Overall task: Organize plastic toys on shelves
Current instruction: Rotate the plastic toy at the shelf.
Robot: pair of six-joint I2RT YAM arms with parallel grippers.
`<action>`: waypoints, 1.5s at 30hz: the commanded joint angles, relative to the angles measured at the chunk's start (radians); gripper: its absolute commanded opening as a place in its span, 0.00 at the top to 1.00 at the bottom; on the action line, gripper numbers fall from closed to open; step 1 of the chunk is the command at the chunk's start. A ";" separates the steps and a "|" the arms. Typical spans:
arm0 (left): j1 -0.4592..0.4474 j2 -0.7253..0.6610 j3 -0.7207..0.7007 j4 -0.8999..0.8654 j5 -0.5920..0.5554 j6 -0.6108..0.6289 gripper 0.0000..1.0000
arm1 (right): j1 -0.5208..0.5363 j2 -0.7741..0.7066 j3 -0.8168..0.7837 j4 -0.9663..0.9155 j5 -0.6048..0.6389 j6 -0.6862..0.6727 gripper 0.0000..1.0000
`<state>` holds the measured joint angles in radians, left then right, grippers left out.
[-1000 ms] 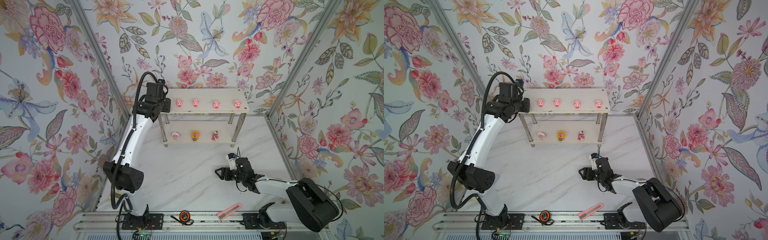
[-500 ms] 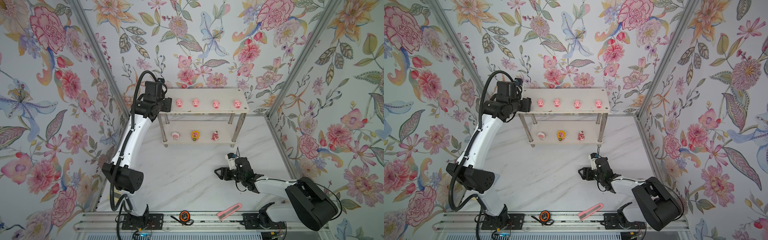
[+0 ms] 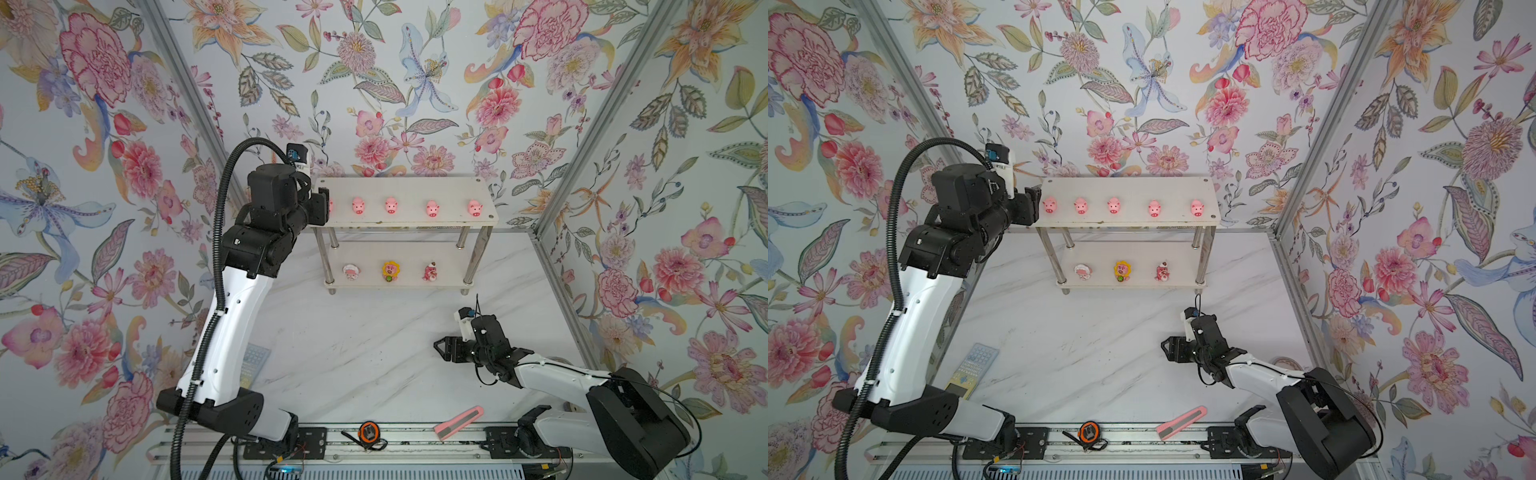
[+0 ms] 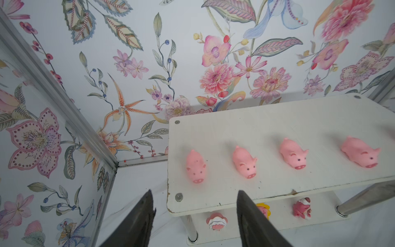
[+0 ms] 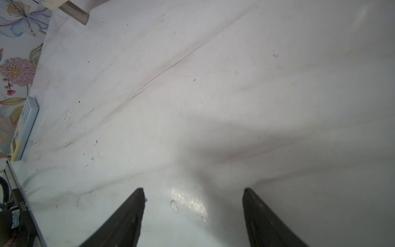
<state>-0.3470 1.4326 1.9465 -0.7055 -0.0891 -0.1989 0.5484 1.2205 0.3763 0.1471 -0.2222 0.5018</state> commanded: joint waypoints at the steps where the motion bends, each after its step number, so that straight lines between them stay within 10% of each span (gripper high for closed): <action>1: -0.045 -0.048 -0.133 0.119 -0.018 -0.017 0.39 | 0.043 -0.109 0.111 -0.206 0.133 -0.032 0.28; 11: -0.166 -0.034 -0.227 0.215 0.003 -0.010 0.43 | 0.138 -0.291 0.488 -0.588 0.331 -0.138 0.58; 19: -0.253 -0.063 -0.225 0.266 -0.048 0.001 0.43 | 0.212 -0.161 0.863 -0.717 0.437 -0.253 0.51; 29: -0.275 -0.302 -0.591 0.391 -0.095 -0.022 0.43 | 0.208 0.057 1.208 -0.732 0.568 -0.396 0.45; 45: -0.272 -0.510 -0.858 0.479 -0.282 -0.004 0.43 | 0.166 0.137 1.331 -0.730 0.618 -0.406 0.43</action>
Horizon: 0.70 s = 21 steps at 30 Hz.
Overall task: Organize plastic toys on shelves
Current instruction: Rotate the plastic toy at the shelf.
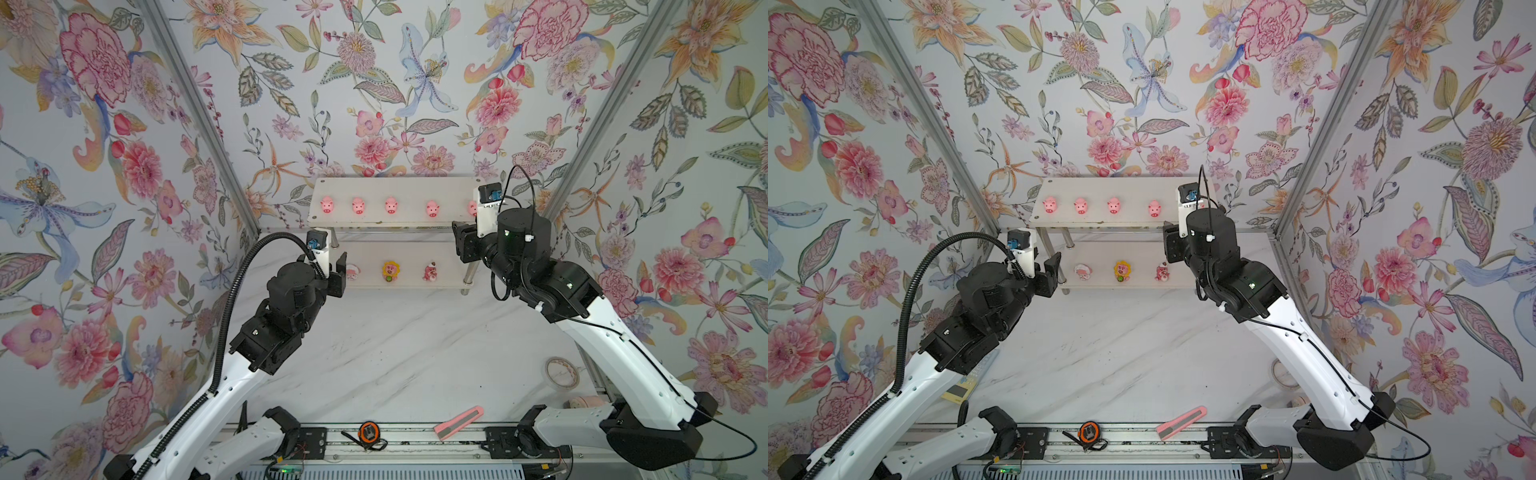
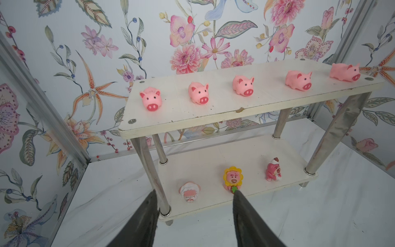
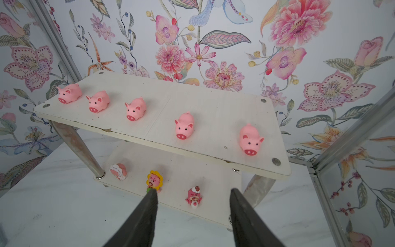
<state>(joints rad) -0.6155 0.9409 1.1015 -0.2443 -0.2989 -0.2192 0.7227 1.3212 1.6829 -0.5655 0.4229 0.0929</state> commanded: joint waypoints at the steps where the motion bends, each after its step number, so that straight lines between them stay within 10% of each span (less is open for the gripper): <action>1: -0.002 -0.018 -0.018 0.014 -0.086 0.013 0.43 | -0.013 0.053 0.035 -0.018 -0.044 0.007 0.41; 21: 0.049 -0.074 -0.160 0.017 -0.044 -0.070 0.39 | -0.128 0.342 0.246 -0.019 -0.199 0.010 0.29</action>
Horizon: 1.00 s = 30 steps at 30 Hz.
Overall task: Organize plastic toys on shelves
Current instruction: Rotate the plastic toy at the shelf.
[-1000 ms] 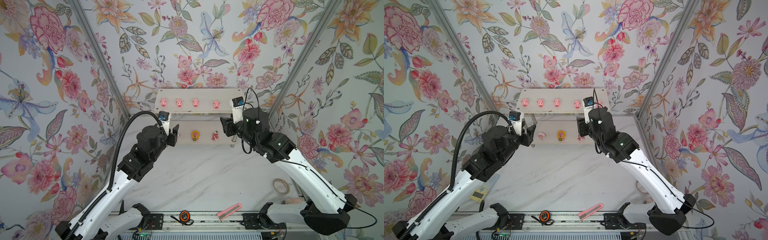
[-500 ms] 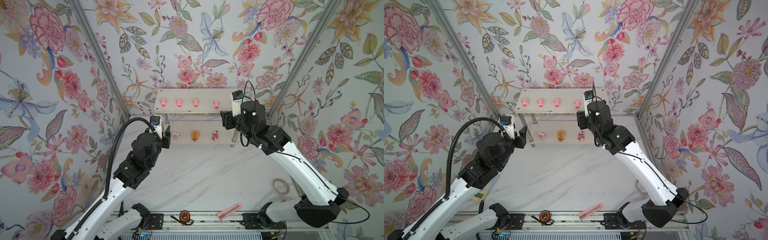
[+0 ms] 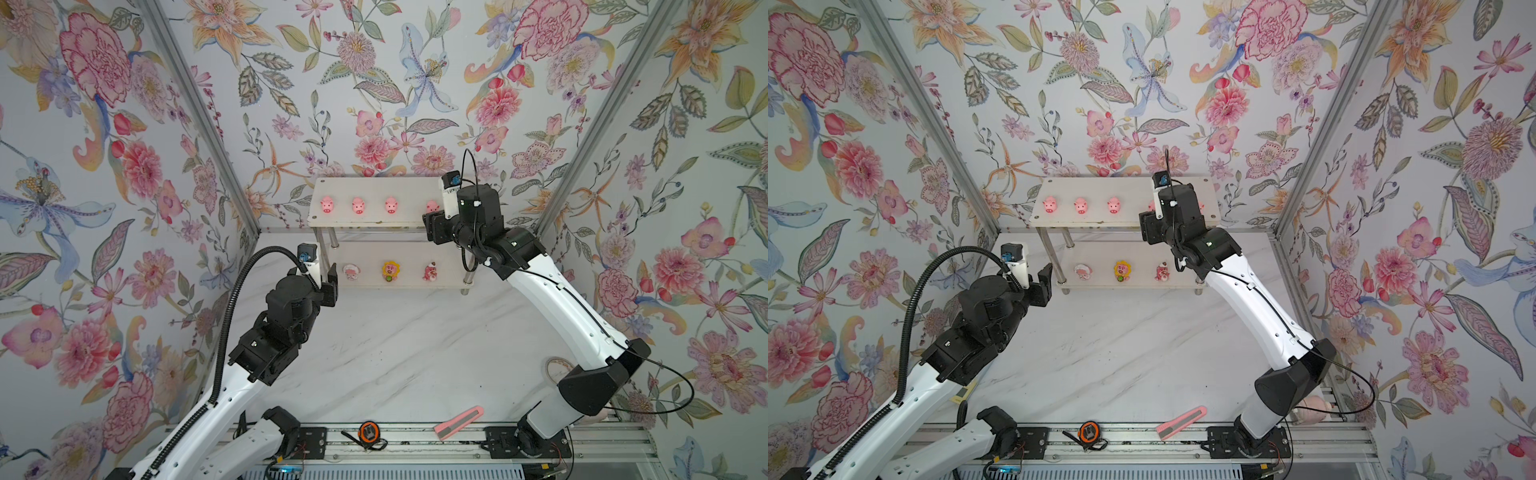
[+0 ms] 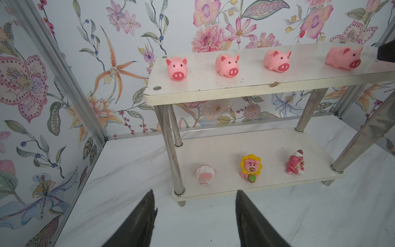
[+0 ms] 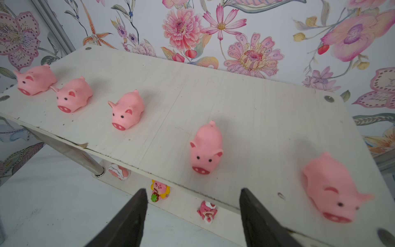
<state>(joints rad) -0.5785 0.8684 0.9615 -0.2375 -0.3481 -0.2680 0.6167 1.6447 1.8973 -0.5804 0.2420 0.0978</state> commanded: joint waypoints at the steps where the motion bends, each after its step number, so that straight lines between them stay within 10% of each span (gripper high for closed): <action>1: 0.012 -0.002 -0.023 0.012 0.008 -0.023 0.39 | -0.030 0.028 0.037 -0.004 -0.022 0.008 0.29; 30: 0.071 0.021 -0.066 0.053 0.080 -0.031 0.38 | -0.079 0.170 0.151 -0.032 -0.068 0.060 0.53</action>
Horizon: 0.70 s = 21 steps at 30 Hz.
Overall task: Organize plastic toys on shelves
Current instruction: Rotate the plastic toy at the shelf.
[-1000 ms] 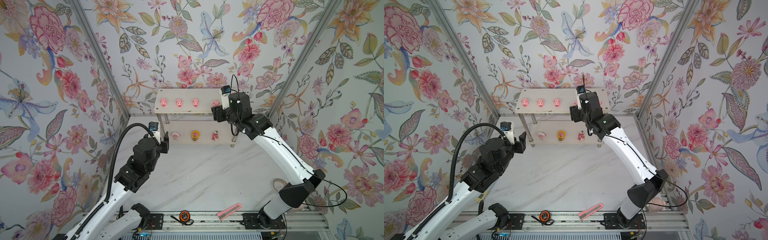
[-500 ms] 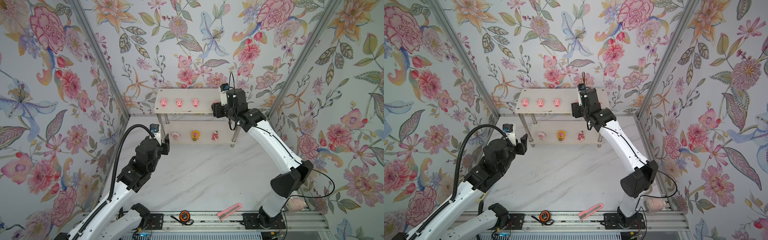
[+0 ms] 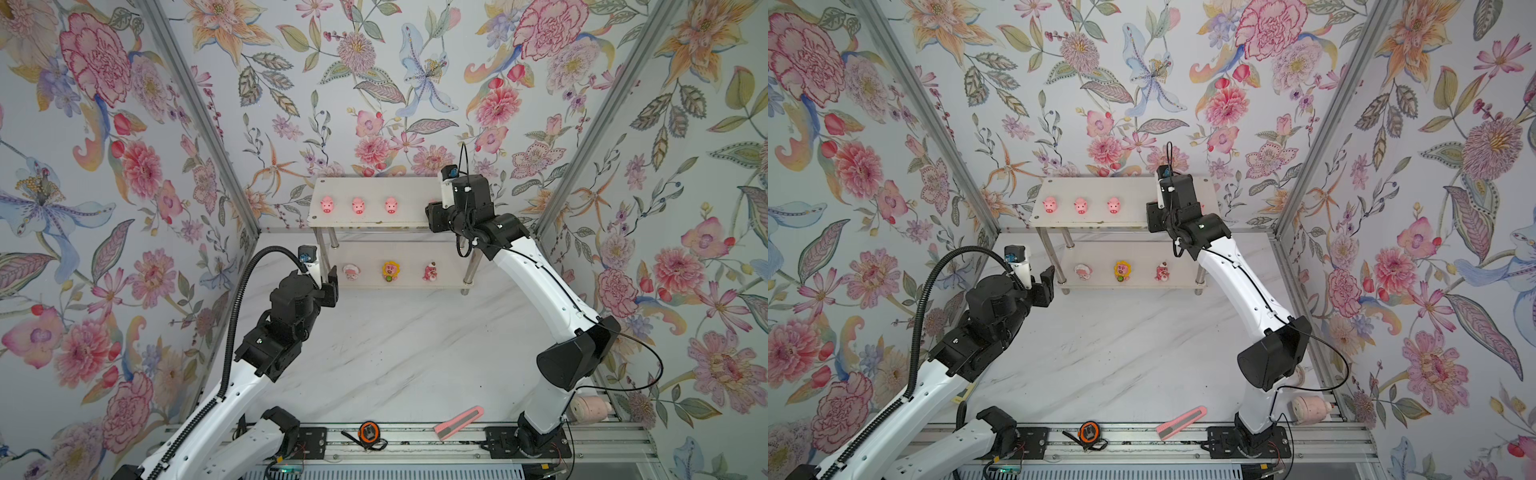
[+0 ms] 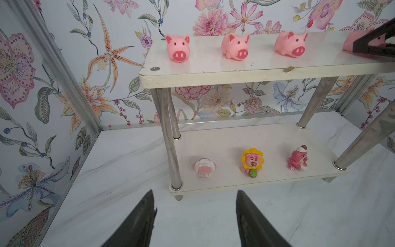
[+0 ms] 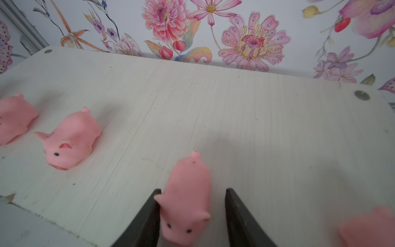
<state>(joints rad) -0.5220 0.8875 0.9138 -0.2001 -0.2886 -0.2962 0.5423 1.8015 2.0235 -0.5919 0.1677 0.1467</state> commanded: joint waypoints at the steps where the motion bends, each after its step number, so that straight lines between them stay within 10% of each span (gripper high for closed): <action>1: 0.016 0.002 -0.019 0.016 0.023 -0.003 0.38 | -0.007 0.011 0.022 -0.020 0.009 0.011 0.54; 21: 0.028 -0.004 -0.017 0.008 0.039 -0.009 0.37 | -0.009 -0.016 -0.010 -0.021 0.017 0.030 0.49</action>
<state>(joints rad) -0.5064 0.8886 0.9092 -0.1967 -0.2649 -0.2970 0.5388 1.8011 2.0212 -0.5945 0.1833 0.1593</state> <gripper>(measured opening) 0.632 0.494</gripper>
